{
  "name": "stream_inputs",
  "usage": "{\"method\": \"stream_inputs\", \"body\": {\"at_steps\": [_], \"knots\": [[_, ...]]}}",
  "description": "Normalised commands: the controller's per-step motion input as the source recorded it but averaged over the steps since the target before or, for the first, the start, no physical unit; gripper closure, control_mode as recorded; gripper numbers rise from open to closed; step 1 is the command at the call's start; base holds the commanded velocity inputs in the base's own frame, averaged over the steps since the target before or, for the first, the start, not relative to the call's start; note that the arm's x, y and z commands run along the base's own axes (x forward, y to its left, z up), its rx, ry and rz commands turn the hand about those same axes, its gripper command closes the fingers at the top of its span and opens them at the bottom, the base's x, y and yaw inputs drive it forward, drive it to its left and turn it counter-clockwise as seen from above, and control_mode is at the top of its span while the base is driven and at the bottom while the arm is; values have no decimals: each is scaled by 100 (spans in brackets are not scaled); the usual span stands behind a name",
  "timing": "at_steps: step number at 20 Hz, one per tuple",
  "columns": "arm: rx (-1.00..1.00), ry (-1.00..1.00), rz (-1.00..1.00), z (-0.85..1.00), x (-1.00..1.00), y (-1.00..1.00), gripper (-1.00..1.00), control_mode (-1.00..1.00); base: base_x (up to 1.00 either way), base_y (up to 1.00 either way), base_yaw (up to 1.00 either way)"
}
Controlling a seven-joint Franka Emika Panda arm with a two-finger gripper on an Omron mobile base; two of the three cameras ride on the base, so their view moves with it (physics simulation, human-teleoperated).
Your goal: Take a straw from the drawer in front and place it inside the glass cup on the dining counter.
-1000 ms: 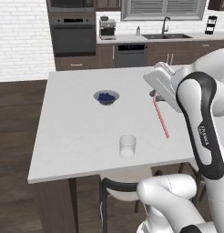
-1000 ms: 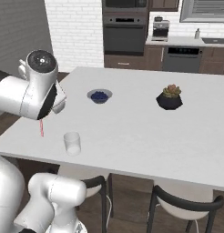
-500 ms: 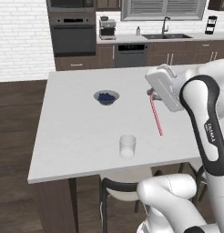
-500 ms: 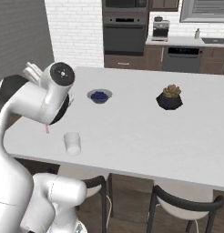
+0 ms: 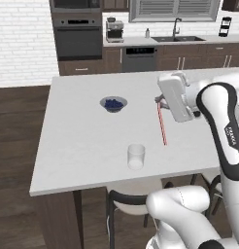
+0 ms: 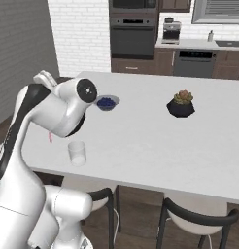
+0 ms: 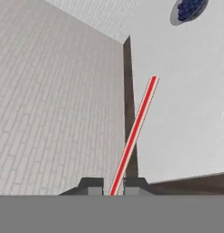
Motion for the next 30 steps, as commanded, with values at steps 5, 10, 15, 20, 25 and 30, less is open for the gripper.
{"method": "stream_inputs", "body": {"at_steps": [5,10,15,20,25,30], "knots": [[1,-6,4,-40,11,0,100,-100,0,0,0],[6,-7,5,-18,14,0,100,-100,0,0,0],[9,-1,5,-14,36,0,100,-100,0,0,0],[3,-1,4,-24,39,0,100,-100,0,0,0],[0,-2,4,-21,29,0,100,-100,0,0,0],[0,-3,4,-15,24,0,100,-100,0,0,0]]}}
